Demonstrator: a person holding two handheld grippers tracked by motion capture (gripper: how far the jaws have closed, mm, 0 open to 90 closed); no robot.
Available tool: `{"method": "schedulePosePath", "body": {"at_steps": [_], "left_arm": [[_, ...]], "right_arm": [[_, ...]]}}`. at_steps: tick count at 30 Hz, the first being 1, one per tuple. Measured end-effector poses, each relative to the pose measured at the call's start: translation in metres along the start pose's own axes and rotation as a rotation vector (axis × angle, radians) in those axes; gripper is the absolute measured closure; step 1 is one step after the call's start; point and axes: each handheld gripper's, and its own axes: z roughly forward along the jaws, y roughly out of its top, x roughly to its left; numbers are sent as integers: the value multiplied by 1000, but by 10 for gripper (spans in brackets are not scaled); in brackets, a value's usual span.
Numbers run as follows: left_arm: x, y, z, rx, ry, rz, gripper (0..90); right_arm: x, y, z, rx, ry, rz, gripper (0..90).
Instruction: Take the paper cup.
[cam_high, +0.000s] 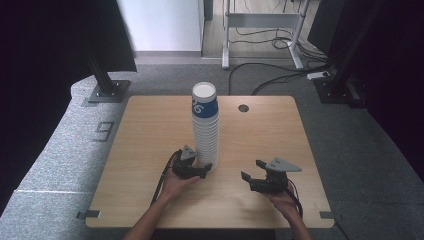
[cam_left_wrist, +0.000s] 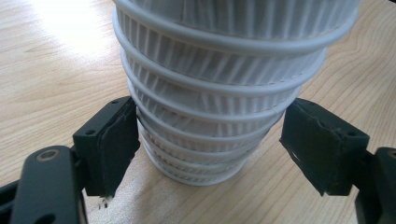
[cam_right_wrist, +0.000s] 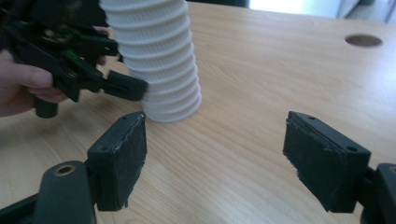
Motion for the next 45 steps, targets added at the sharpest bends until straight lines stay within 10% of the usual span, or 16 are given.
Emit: {"method": "schedulePosePath", "body": {"at_steps": [13, 45], "left_arm": [[0, 0, 0, 2, 0, 1, 196], [1, 0, 0, 2, -3, 0, 197]], "right_arm": [[2, 37, 1, -64, 80, -22, 225], [3, 87, -2, -122, 99, -38, 248]]}}
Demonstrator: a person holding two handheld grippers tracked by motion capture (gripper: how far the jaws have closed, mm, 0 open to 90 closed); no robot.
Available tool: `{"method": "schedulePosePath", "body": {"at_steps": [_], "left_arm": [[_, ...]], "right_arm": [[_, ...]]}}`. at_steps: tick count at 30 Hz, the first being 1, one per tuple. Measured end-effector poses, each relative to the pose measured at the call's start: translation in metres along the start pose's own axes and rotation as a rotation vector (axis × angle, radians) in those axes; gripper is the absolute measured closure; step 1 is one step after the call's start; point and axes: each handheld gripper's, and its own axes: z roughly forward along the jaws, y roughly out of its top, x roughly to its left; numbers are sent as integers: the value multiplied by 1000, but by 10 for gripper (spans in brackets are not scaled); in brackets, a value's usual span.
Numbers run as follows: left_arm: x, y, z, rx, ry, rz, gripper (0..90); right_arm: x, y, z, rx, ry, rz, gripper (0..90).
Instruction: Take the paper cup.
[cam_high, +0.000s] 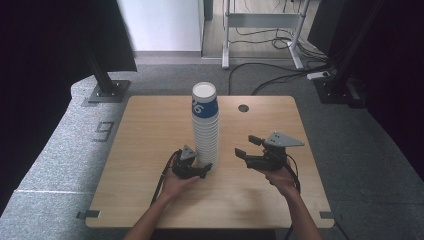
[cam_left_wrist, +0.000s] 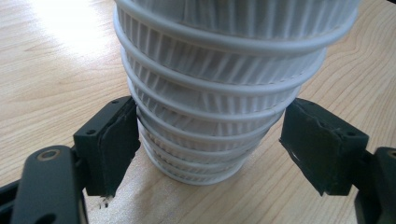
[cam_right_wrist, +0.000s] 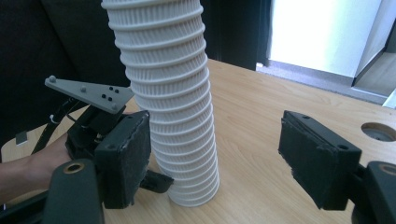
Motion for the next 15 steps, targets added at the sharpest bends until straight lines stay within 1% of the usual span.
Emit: {"method": "schedulePosePath", "body": {"at_steps": [15], "left_arm": [[-1, 0, 0, 3, 3, 3, 200]], "right_arm": [[4, 17, 8, -20, 19, -8, 252]]}}
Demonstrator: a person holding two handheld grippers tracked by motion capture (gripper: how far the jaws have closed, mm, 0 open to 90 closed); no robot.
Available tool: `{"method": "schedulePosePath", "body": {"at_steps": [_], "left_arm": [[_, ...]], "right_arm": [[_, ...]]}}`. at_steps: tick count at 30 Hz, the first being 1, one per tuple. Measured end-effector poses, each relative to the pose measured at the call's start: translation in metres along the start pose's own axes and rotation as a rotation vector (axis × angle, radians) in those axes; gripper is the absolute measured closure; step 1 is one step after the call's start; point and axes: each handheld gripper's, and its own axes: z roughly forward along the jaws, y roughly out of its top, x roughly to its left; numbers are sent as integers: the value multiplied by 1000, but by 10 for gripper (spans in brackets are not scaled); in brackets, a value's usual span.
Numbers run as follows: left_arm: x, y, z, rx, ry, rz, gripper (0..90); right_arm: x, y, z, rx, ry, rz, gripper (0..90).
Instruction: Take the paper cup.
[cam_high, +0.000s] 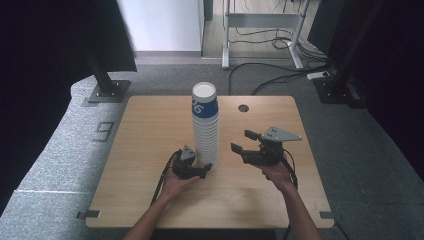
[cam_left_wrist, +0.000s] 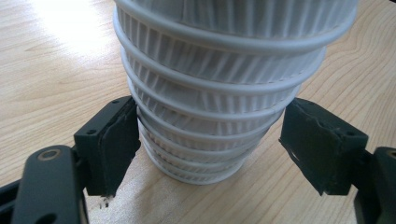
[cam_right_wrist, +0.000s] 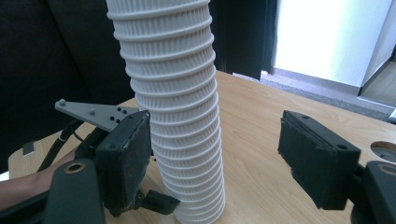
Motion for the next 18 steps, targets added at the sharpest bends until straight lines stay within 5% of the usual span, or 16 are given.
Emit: {"method": "schedulePosePath", "body": {"at_steps": [18], "left_arm": [[0, 0, 0, -1, -1, -2, 202]], "right_arm": [[3, 13, 6, -5, 5, -10, 255]]}}
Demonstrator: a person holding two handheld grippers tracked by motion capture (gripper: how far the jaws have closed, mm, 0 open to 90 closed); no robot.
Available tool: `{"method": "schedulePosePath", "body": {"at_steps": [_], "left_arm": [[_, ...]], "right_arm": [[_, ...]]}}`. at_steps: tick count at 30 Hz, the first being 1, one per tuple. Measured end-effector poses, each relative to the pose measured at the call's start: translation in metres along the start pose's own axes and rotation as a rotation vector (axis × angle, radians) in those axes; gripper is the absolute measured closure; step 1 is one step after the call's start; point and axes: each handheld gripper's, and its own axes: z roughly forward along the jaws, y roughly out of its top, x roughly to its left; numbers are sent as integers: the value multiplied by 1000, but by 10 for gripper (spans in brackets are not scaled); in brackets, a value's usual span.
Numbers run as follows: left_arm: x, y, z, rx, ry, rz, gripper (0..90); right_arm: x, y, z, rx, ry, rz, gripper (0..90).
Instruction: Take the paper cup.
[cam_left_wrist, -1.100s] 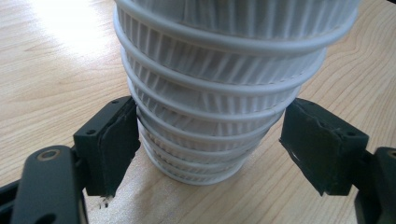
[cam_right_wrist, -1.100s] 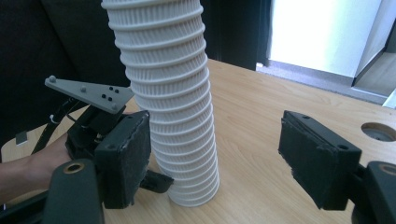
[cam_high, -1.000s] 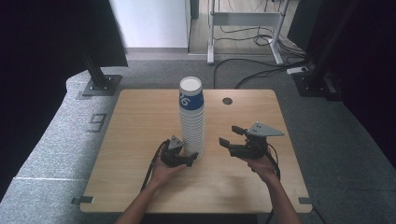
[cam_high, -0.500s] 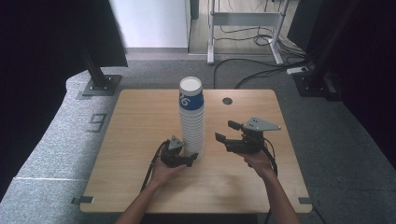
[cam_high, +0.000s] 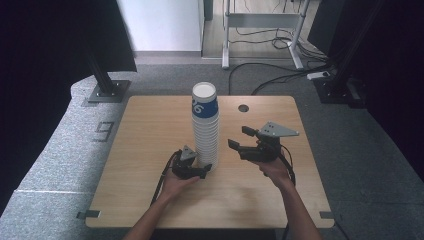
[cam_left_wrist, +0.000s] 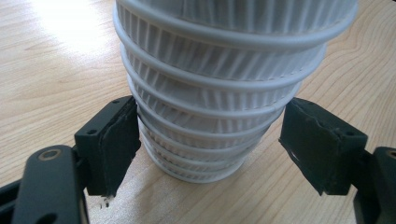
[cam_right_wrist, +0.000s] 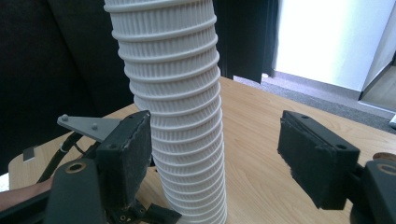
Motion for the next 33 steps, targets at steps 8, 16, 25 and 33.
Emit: {"method": "schedulePosePath", "body": {"at_steps": [8, 16, 25, 33], "left_arm": [[0, 0, 0, -1, 1, 1, 202], [0, 0, 0, -1, 0, 0, 202], [0, 0, 0, -1, -1, 0, 202], [0, 0, 0, -2, 0, 0, 202]], "right_arm": [[0, 9, -1, -18, 5, -2, 256], [1, 22, -2, -26, 19, -12, 257], [2, 36, -2, -27, 41, -27, 256], [4, 45, 0, -23, 42, -35, 255]]}}
